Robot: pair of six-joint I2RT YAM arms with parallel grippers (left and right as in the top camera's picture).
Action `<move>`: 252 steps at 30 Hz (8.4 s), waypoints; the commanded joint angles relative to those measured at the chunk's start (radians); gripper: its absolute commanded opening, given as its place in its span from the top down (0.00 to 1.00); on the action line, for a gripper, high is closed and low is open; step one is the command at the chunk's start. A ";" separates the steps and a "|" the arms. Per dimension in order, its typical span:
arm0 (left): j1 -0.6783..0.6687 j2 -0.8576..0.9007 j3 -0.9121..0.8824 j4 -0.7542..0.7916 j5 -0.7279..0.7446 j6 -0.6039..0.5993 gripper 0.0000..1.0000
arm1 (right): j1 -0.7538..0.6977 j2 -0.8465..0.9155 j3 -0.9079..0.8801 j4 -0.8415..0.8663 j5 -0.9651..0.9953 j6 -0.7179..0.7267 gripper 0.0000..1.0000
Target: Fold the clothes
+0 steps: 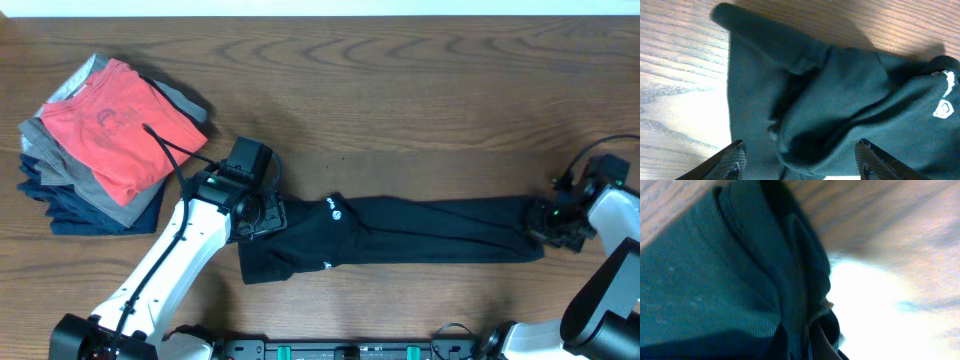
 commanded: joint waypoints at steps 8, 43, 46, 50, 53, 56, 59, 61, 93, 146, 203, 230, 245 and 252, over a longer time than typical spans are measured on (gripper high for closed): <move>0.005 -0.005 0.023 -0.004 -0.002 0.001 0.29 | 0.018 0.003 0.393 -0.259 0.099 0.056 0.99; 0.005 -0.005 0.023 -0.005 -0.002 0.001 0.28 | 0.744 0.003 0.152 -0.184 -0.020 0.065 0.88; 0.005 -0.005 0.022 -0.005 -0.002 0.001 0.28 | 0.758 0.003 0.128 -0.147 -0.027 0.083 0.85; 0.005 -0.005 0.022 -0.005 -0.002 0.001 0.28 | 0.766 0.003 0.116 -0.138 -0.028 0.083 0.77; 0.005 -0.005 0.022 -0.005 -0.002 0.001 0.28 | 0.770 0.003 0.116 -0.141 -0.047 0.082 0.72; 0.005 -0.005 0.022 -0.005 -0.002 0.001 0.28 | 0.770 0.003 0.116 -0.140 -0.101 0.060 0.65; 0.005 -0.005 0.022 -0.005 -0.002 0.001 0.28 | 0.770 0.003 0.116 -0.147 -0.272 -0.074 0.64; 0.005 -0.005 0.022 -0.005 -0.002 0.001 0.28 | 0.770 0.003 0.116 -0.154 -0.322 -0.113 0.63; 0.004 0.088 -0.028 0.026 0.128 -0.007 0.11 | 0.748 -0.130 0.113 -0.192 0.025 0.237 0.43; -0.065 0.138 -0.143 0.214 0.321 0.013 0.01 | 0.814 -0.076 -0.014 0.040 -0.049 0.311 0.33; -0.209 0.192 0.403 -0.027 0.166 0.090 0.94 | 0.441 -0.193 0.188 -0.249 0.007 0.197 0.23; -0.457 0.385 0.403 0.143 0.253 0.031 0.92 | 0.442 -0.189 0.164 -0.254 0.006 0.191 0.22; -0.349 0.253 0.403 0.111 0.219 0.039 0.94 | 0.517 -0.165 0.018 -0.154 -0.240 0.135 0.68; -0.304 0.217 0.403 0.089 0.219 0.059 0.94 | 0.615 -0.165 -0.137 0.022 -0.308 0.175 0.69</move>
